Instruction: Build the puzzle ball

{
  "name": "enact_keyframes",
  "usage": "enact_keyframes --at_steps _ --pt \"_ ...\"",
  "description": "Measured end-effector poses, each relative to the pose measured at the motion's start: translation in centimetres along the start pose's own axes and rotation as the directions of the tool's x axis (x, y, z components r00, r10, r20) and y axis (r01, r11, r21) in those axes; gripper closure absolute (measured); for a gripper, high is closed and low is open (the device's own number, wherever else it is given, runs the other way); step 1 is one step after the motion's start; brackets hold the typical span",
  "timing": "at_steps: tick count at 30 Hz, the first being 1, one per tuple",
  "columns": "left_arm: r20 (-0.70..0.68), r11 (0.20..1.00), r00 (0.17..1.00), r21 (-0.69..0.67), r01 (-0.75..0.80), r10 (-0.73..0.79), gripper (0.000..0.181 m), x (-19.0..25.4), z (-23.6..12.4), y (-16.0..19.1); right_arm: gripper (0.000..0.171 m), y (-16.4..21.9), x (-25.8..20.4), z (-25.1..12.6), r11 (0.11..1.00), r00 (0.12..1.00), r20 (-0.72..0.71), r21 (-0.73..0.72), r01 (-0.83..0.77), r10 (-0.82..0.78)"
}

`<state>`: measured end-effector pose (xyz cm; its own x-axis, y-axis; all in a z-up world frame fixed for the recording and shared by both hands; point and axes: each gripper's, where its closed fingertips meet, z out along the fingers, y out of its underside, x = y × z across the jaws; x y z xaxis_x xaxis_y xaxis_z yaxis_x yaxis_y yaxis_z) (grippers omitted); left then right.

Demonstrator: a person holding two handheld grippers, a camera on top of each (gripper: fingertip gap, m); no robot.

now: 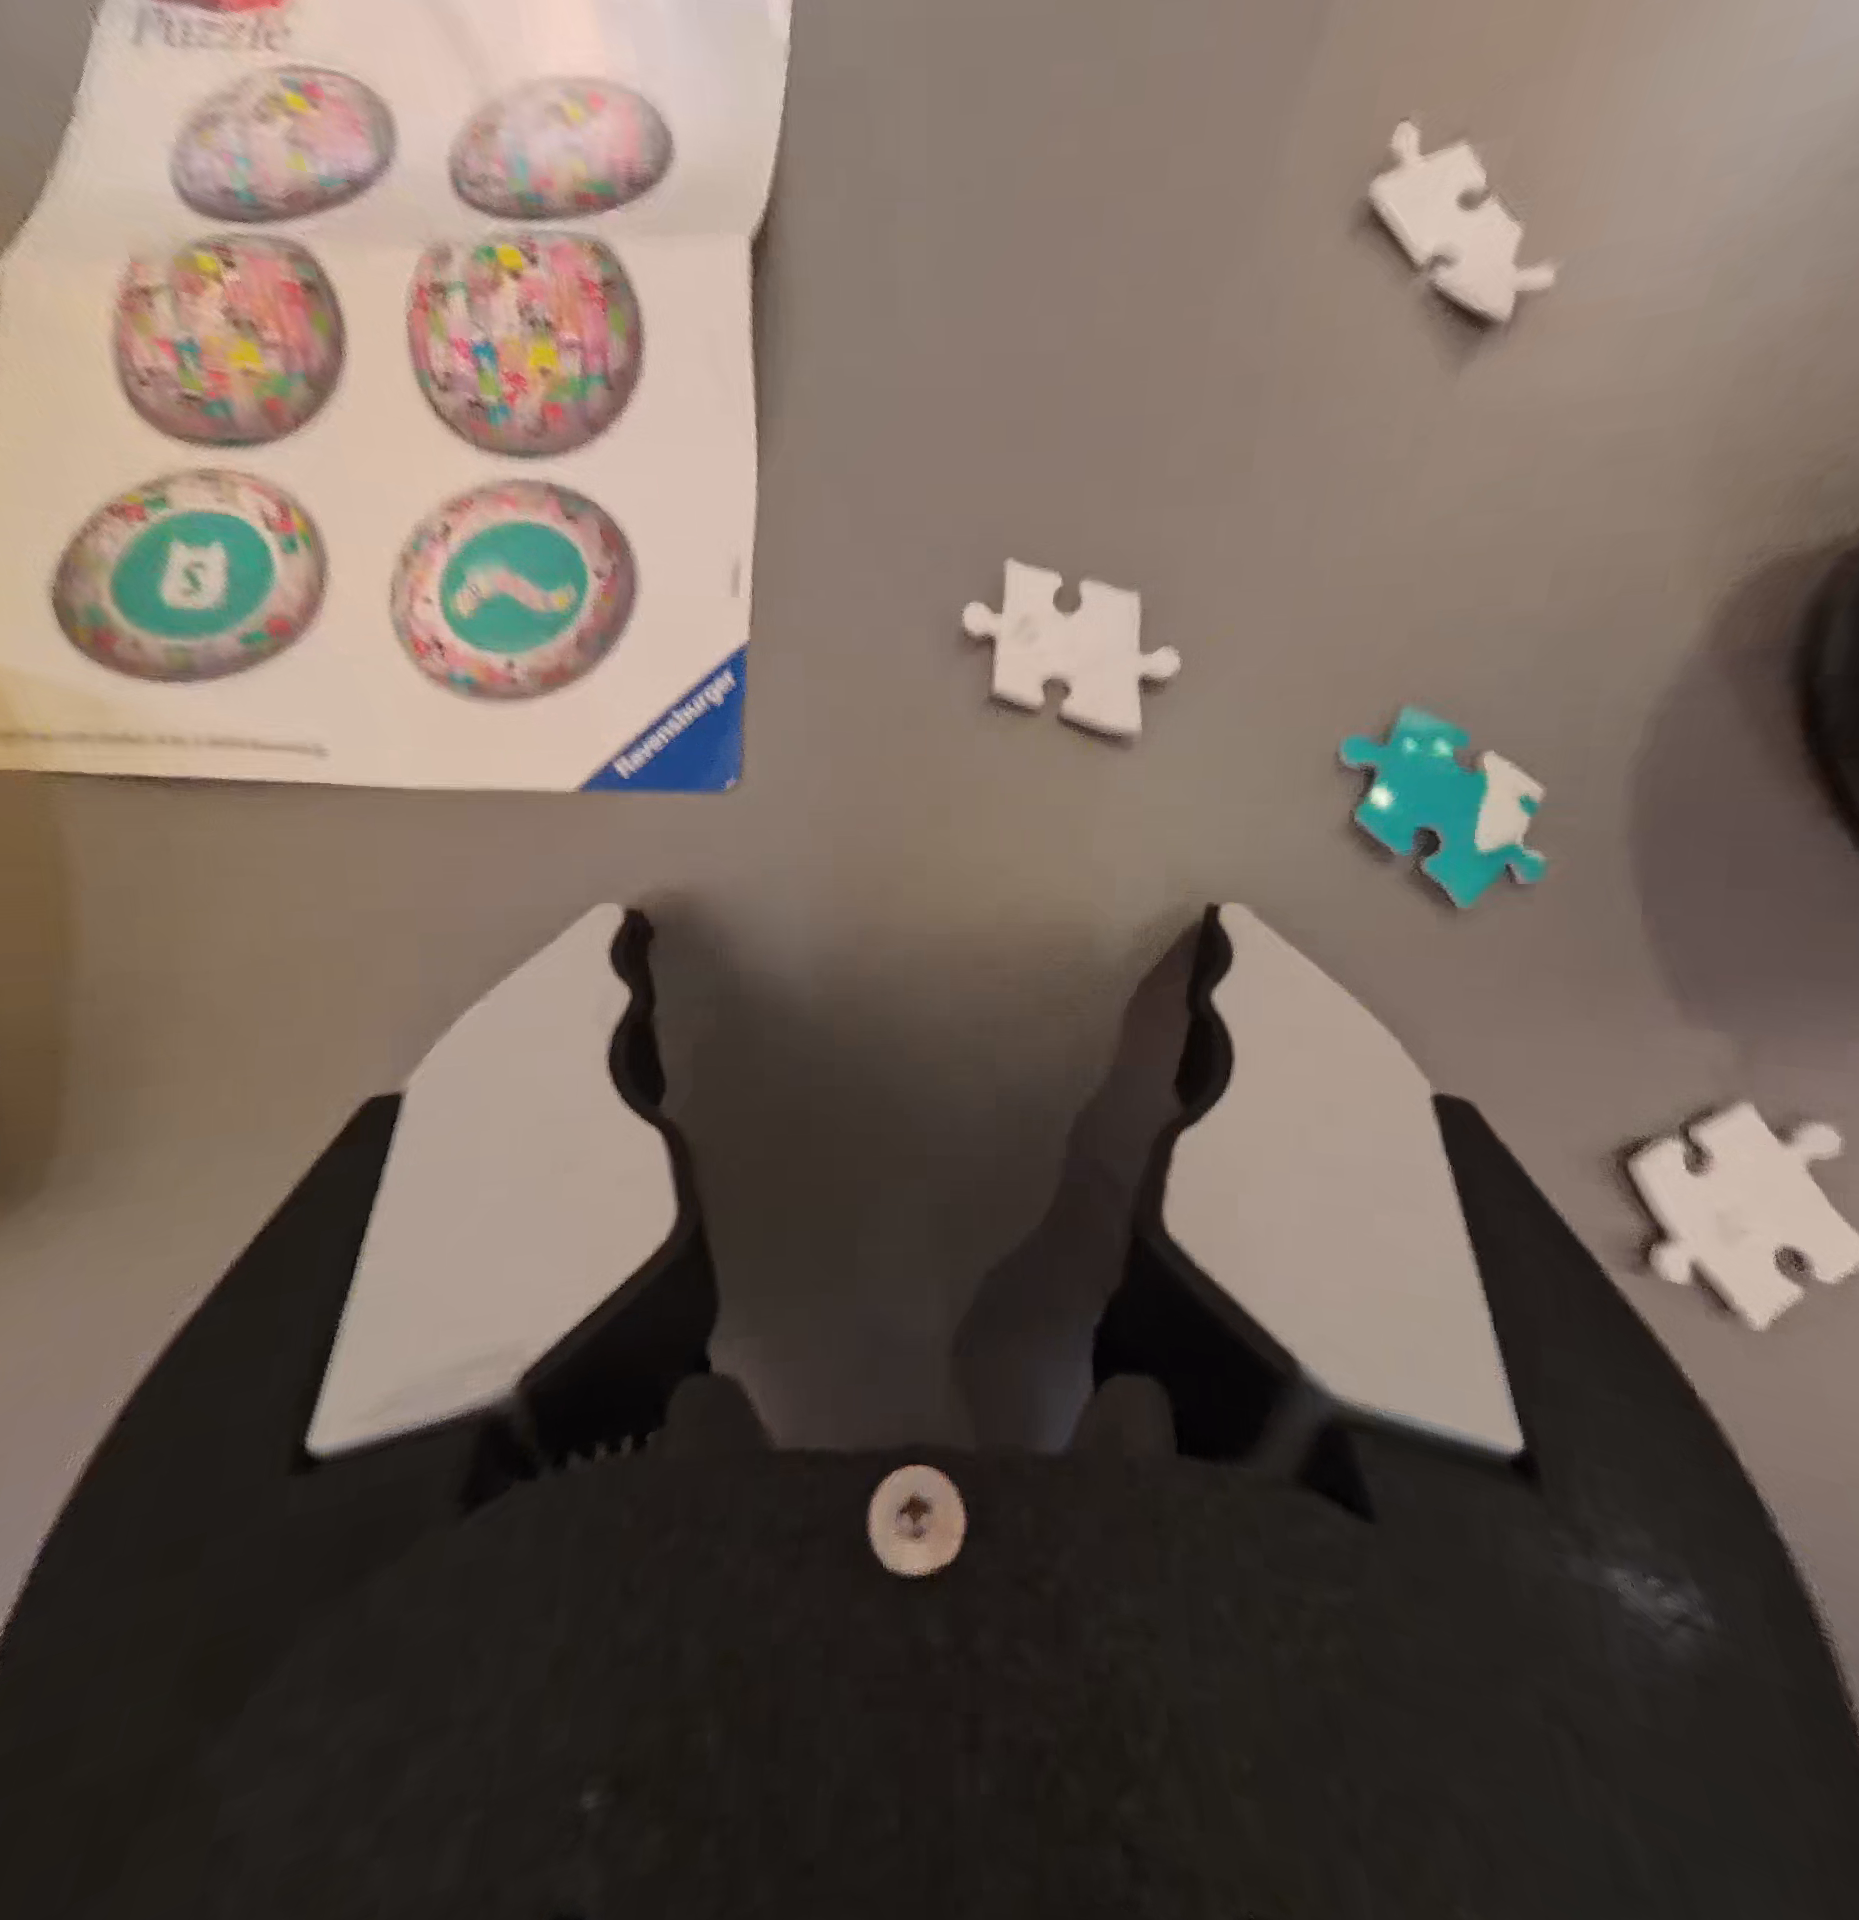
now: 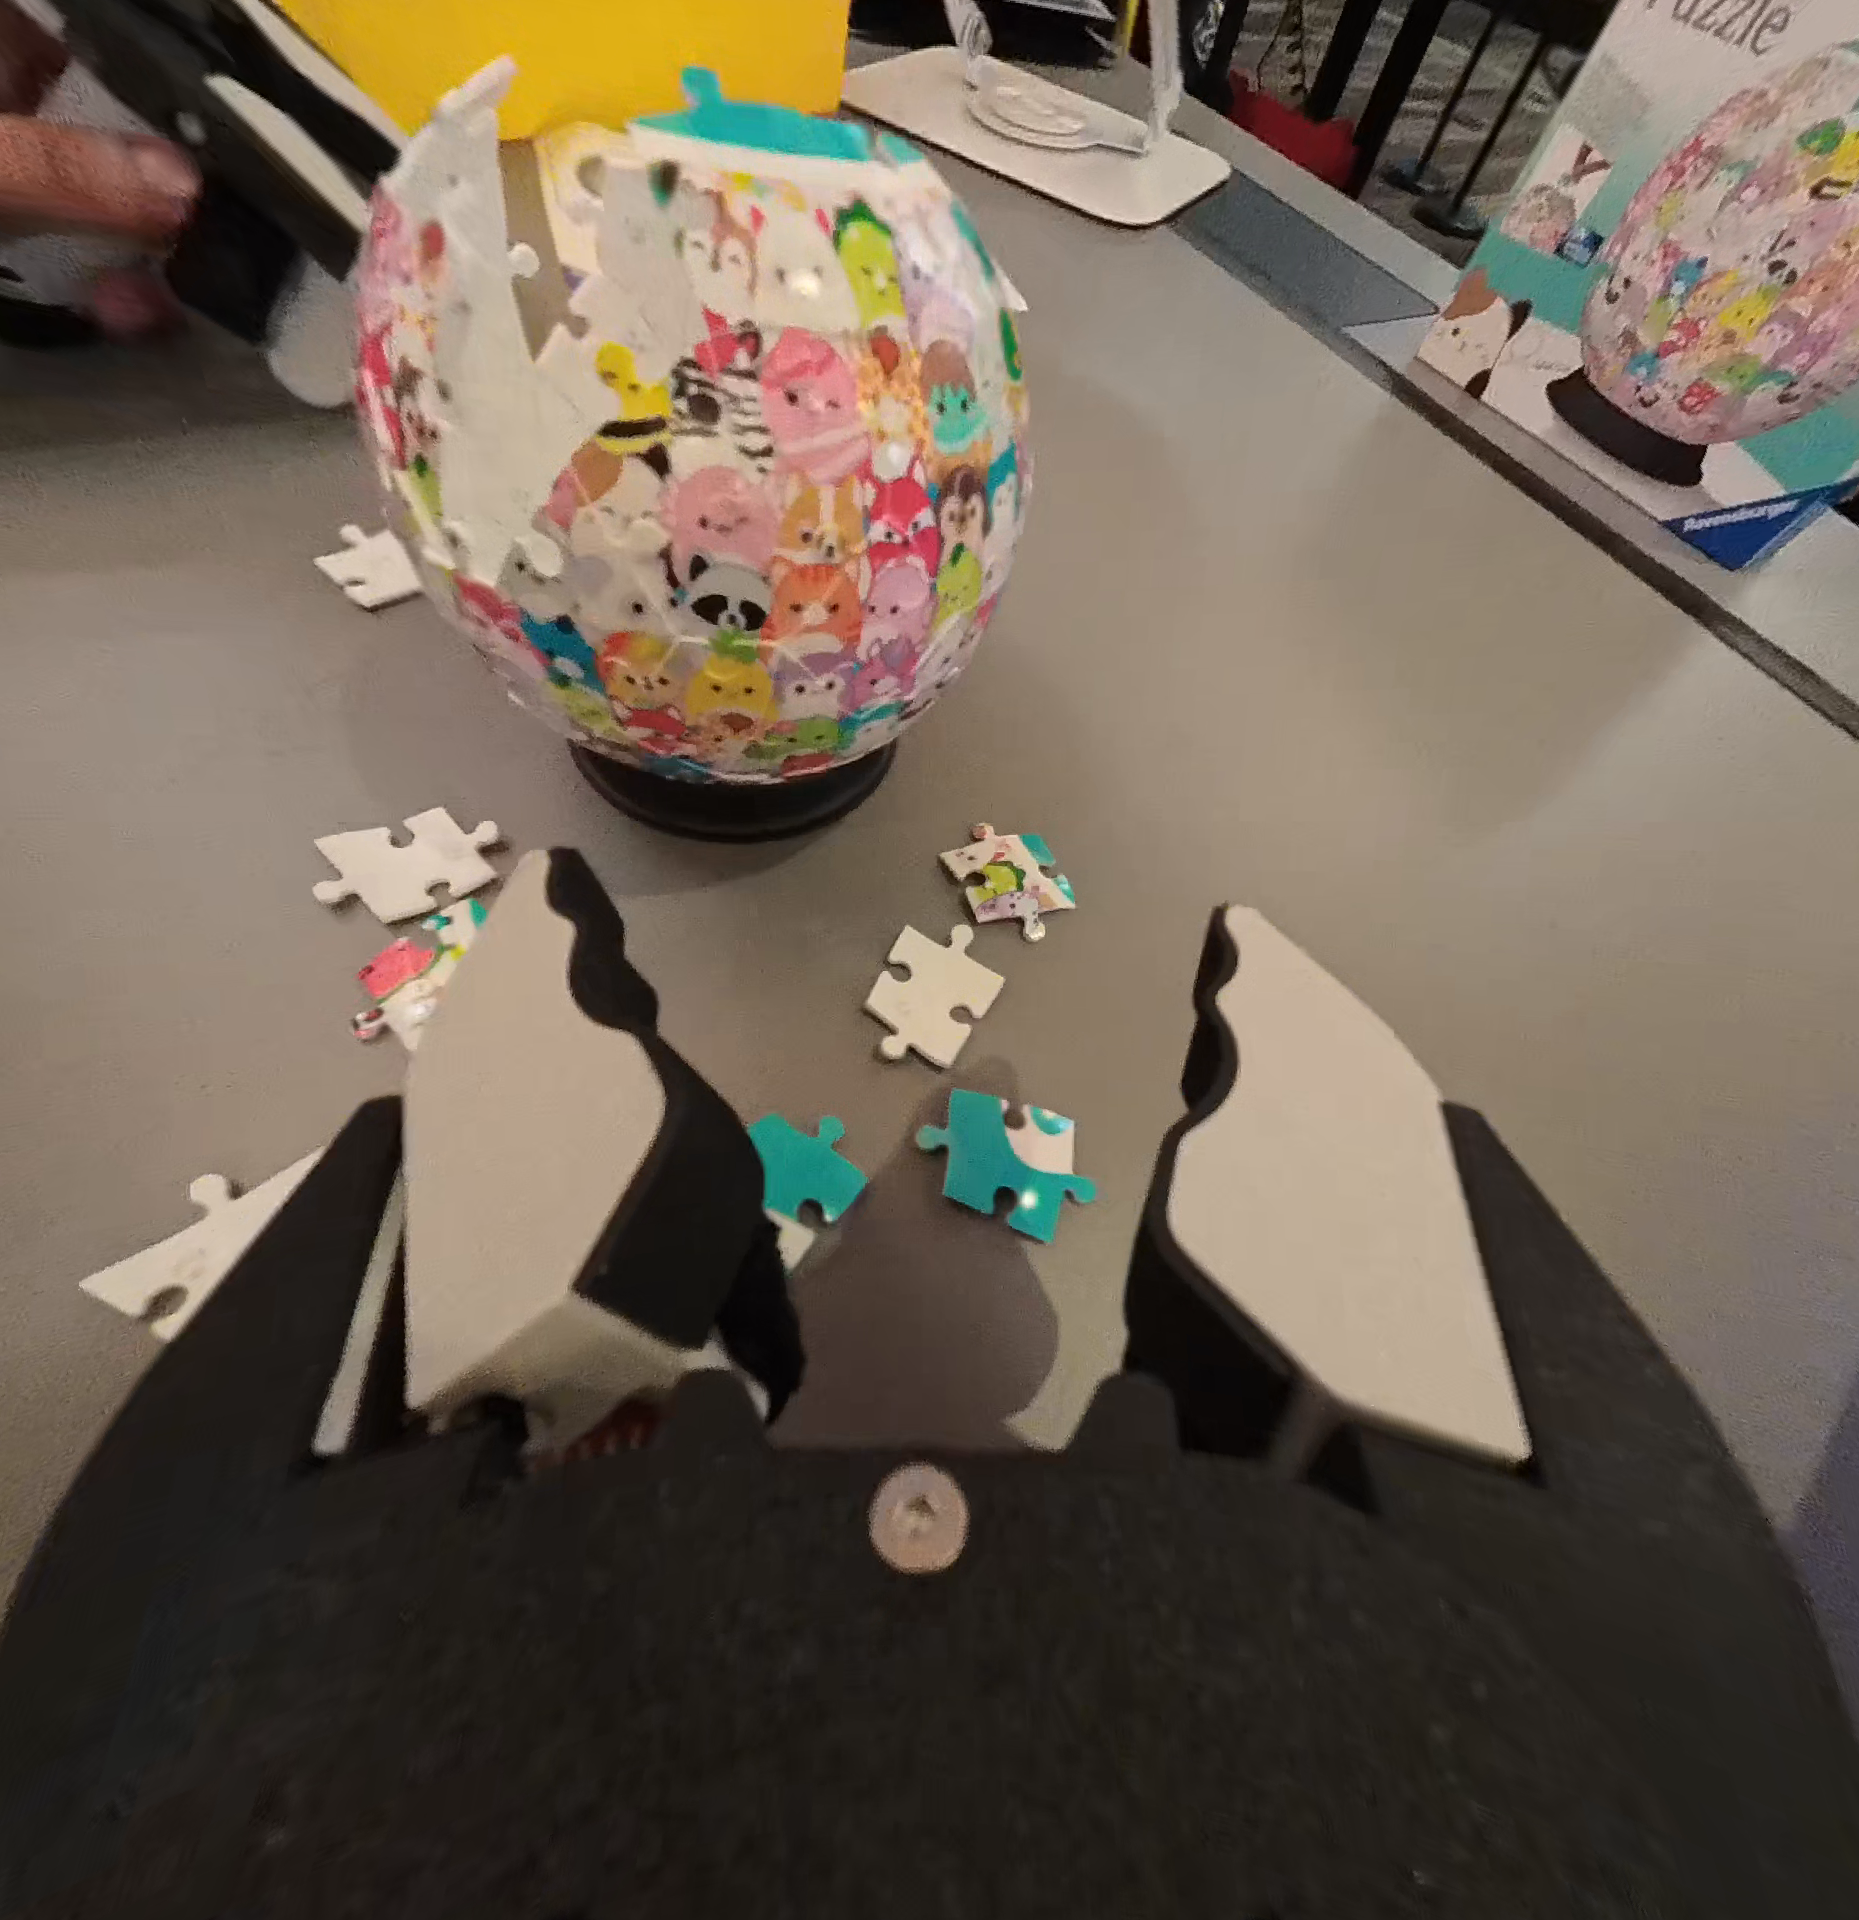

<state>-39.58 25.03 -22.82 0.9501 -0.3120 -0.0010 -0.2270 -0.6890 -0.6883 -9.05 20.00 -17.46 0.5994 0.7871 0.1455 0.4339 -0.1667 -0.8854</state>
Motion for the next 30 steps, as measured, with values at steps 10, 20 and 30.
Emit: enact_keyframes --at_steps 10,20,30 --pt "0.062 0.998 0.996 -0.004 0.061 -0.061 0.079 -0.2 0.6 -0.5 0.075 -0.2 0.0 -0.1 0.998 0.998 -0.033 0.023 0.052 -0.051" --pt "0.062 0.998 0.996 -0.005 0.062 -0.061 0.079 -0.2 0.6 -0.5 0.093 -2.3 -3.2 -1.0 0.991 0.993 0.092 0.121 0.057 -0.069" --pt "0.062 0.998 0.996 -0.004 0.061 -0.061 0.079 -0.2 0.6 -0.5 0.097 -2.6 -6.6 0.4 0.958 0.902 0.337 0.005 -0.287 0.269"
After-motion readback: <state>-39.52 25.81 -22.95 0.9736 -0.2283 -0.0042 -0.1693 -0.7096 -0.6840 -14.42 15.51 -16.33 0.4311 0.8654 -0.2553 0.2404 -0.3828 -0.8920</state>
